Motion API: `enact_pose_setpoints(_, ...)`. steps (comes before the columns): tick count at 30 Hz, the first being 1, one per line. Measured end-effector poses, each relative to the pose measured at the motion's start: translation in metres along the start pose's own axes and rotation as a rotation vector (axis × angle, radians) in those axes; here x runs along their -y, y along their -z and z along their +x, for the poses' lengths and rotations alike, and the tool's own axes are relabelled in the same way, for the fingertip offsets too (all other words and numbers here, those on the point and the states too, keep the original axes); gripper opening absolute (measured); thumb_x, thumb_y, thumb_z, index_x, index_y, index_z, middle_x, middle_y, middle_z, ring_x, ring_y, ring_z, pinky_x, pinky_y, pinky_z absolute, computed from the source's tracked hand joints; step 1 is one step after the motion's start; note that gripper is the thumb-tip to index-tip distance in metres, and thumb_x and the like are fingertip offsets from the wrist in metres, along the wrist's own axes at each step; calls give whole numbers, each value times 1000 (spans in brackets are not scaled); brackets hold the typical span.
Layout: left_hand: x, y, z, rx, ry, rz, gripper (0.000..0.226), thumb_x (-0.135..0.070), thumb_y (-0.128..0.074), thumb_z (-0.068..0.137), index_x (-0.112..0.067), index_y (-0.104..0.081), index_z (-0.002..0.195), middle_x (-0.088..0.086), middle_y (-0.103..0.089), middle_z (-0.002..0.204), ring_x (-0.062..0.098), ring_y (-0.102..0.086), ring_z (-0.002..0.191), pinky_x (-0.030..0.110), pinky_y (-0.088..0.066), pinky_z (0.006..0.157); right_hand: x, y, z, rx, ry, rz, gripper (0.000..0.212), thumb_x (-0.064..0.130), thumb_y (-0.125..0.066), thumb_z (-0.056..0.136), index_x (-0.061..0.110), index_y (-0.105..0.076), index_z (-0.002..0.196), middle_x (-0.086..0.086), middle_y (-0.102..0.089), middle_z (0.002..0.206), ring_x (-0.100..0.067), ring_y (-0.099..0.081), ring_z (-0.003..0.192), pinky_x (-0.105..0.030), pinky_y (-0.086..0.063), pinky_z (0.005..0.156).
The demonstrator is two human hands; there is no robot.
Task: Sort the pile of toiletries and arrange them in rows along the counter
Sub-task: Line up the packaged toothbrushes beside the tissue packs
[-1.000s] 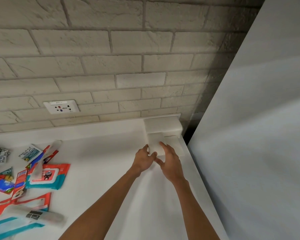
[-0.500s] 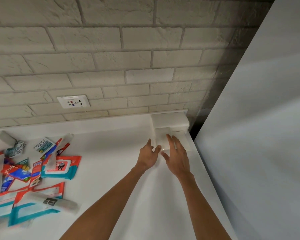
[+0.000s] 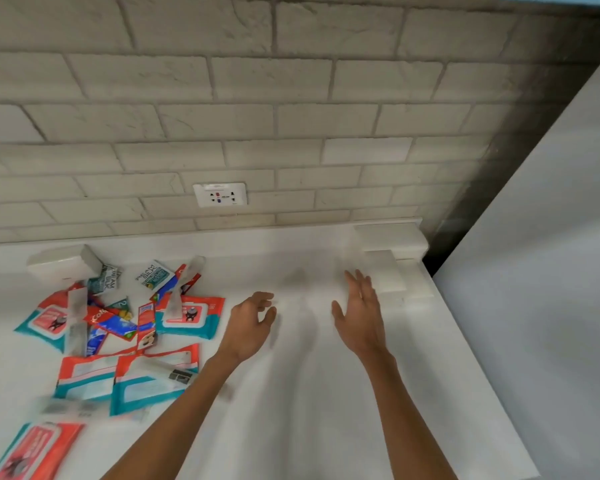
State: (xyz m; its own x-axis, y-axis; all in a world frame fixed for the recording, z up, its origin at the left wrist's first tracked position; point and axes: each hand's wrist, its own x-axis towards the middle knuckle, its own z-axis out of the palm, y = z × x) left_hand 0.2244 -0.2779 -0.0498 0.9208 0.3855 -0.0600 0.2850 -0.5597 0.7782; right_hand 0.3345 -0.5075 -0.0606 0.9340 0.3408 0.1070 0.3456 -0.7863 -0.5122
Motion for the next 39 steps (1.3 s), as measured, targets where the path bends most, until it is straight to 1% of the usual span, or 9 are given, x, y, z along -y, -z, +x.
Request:
enact_pose_setpoints(6, 78, 82, -31, 20, -29, 160, 24, -21, -62, 101, -25, -68, 124, -6, -70, 123, 13, -67, 109, 24, -53, 95, 99, -81, -53, 8, 42, 168, 48, 33, -61, 105, 18, -57, 150, -4, -53, 159, -23, -43, 152, -36, -36, 124)
enact_pose_setpoints(10, 117, 122, -54, 53, -37, 238, 25, -23, -58, 103, -29, -68, 126, -9, -64, 135, 13, -60, 121, 22, -48, 99, 153, -122, -92, 39, 16, 193, 39, 36, -60, 106, 26, -62, 143, 7, -61, 149, -13, -55, 139, -27, -41, 117)
enact_pose_setpoints(16, 171, 153, -87, 204, -86, 347, 23, -32, -58, 103, -34, -67, 124, -9, -62, 130, 13, -62, 118, 19, -54, 94, 213, -164, -142, 161, -102, 174, 33, 49, -59, 104, 40, -58, 136, 15, -63, 138, -8, -60, 123, -22, -52, 102)
enact_pose_setpoints(22, 205, 174, -97, 280, -192, 394, 26, -31, -58, 104, -36, -61, 129, -13, -53, 139, 10, -51, 128, 24, -48, 106, 229, -195, -184, 159, -107, 97, 36, 41, -75, 97, 33, -65, 131, 15, -56, 132, -8, -59, 116, -19, -56, 98)
enact_pose_setpoints(26, 214, 183, -95, 303, -262, 388, 25, -33, -53, 106, -34, -64, 128, -11, -53, 138, 10, -51, 128, 23, -46, 107, 230, -199, -204, 103, -132, 133, 24, 28, -71, 102, 25, -72, 125, 10, -57, 124, -5, -59, 101, -6, -49, 90)
enact_pose_setpoints(30, 216, 191, -90, 354, -282, 385, 28, -31, -56, 105, -34, -67, 130, -13, -58, 137, 7, -51, 128, 22, -41, 111, 226, -194, -216, 45, -143, 142, 25, 27, -66, 105, 26, -74, 129, 10, -64, 119, -5, -54, 103, -1, -41, 84)
enact_pose_setpoints(32, 213, 196, -87, 366, -219, 292, 27, -33, -61, 102, -34, -70, 127, -17, -63, 130, 7, -56, 121, 21, -45, 108, 222, -192, -220, 6, -163, 158, 24, 30, -64, 106, 31, -72, 129, 13, -67, 117, -6, -52, 103, -7, -43, 83)
enact_pose_setpoints(35, 204, 203, -85, 317, -66, 41, 20, -29, -75, 93, -31, -75, 112, -22, -69, 110, 5, -66, 98, 10, -52, 84, 221, -186, -225, -6, -242, 266, 14, 39, -63, 106, 40, -67, 119, 20, -67, 114, -10, -57, 101, -20, -55, 82)
enact_pose_setpoints(39, 190, 207, -84, 215, 159, -392, 9, -20, -80, 87, -21, -78, 95, -12, -78, 94, 8, -76, 90, 20, -62, 74, 230, -172, -232, -9, -356, 540, 11, 46, -72, 99, 38, -72, 107, 28, -73, 106, -7, -72, 97, -22, -61, 78)
